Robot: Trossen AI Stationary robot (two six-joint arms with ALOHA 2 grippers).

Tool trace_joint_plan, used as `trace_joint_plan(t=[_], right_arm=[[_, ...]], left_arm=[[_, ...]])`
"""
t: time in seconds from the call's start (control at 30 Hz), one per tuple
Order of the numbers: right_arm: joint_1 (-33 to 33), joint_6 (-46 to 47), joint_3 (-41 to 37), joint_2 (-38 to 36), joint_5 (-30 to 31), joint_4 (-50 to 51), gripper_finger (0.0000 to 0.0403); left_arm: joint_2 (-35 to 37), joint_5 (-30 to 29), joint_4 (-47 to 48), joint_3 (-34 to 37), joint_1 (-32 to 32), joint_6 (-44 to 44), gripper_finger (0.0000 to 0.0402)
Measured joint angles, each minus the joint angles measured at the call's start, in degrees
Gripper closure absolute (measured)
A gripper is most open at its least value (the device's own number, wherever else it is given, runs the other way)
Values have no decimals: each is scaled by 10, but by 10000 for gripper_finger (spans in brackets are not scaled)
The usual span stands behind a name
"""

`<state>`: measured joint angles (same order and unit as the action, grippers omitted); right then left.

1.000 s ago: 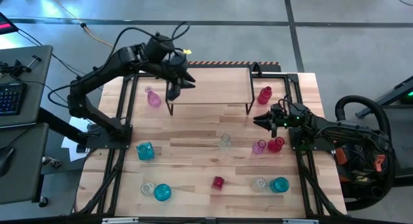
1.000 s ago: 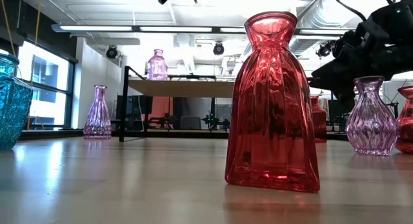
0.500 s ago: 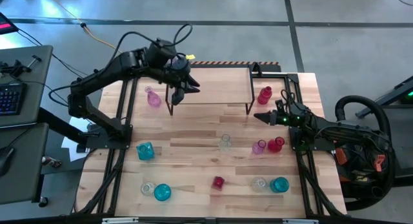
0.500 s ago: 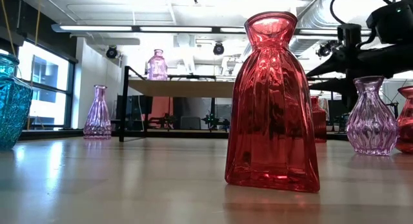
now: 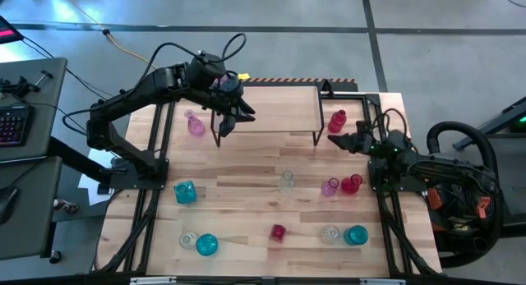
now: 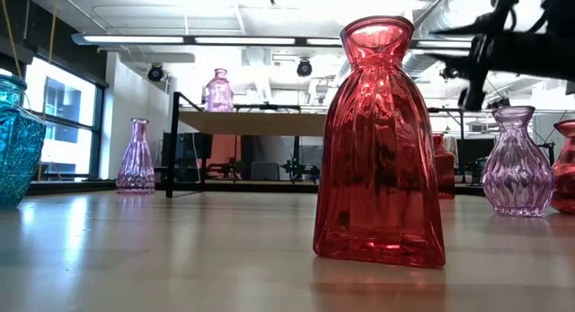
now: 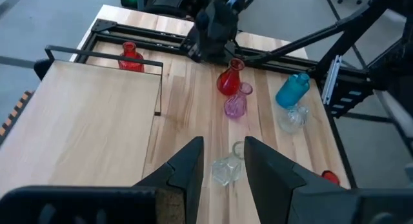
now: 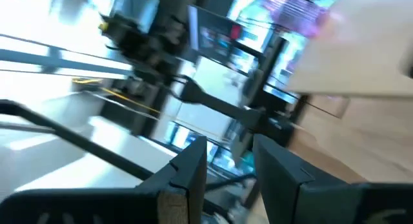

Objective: Sort vases onto shelf
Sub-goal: Put the top transparent vase on the shelf

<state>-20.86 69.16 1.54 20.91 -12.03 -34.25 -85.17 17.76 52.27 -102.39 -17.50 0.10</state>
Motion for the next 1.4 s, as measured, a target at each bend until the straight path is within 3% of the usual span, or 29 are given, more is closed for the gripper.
trace_joint_plan(t=[0.23, 0.6, 0.9, 1.13, 1.4], right_arm=[[0, -85, 129, 36, -5, 117, 295], [2, -202, 387, 210, -28, 428, 295], [86, -165, 503, 370, -29, 583, 295], [153, -111, 566, 476, 14, 618, 295], [191, -74, 653, 570, 61, 744, 295]], left_arm=[[0, 0, -42, 0, 0, -30, 298], [0, 0, -25, 0, -13, -29, 298], [0, 0, 83, 0, -17, 15, 298], [0, 0, 169, 0, -17, 51, 298], [8, 0, 254, 2, -15, 78, 298]])
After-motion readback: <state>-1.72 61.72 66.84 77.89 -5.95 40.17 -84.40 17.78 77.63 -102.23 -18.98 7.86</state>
